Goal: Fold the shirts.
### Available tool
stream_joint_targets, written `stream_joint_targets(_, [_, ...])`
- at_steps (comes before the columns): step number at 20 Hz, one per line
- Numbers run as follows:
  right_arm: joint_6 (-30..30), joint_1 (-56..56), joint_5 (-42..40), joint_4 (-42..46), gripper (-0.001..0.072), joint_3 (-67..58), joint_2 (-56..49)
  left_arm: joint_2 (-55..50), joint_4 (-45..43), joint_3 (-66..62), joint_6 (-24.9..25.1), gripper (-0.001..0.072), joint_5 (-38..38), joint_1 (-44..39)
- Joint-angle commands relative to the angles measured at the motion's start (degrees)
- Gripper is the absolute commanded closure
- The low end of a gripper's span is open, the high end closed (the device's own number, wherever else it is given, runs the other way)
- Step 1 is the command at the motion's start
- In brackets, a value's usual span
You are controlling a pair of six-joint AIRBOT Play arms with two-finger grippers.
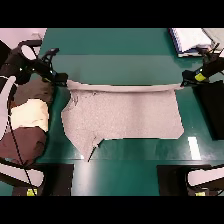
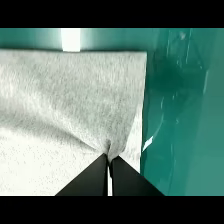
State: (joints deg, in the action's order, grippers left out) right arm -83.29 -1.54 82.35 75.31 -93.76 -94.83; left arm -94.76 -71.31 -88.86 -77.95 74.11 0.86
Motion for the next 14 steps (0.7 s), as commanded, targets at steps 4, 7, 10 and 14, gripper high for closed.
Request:
stream_joint_targets(4, [0.5,-0.4,-4.5,-0.3,0.0701,10.4,2.5,0.5,0.5,8.1,-0.2,0.0683,1.6,-2.3])
stream_joint_targets(7, [0.5,-0.5,-3.2,-0.5,0.0487,9.9,2.6,2.6,0.8,8.2,-0.2,0.0332,2.0,-2.3])
stream_joint_targets(10, [0.5,-0.6,1.9,-0.7,0.026,7.9,3.7,9.9,-2.5,8.9,-0.3,0.0331,2.6,-2.2])
stream_joint_targets(14, [0.5,-0.5,1.2,-1.0,0.026,16.9,13.5,24.4,-5.7,24.8,-4.1,0.0331,3.7,-2.1])
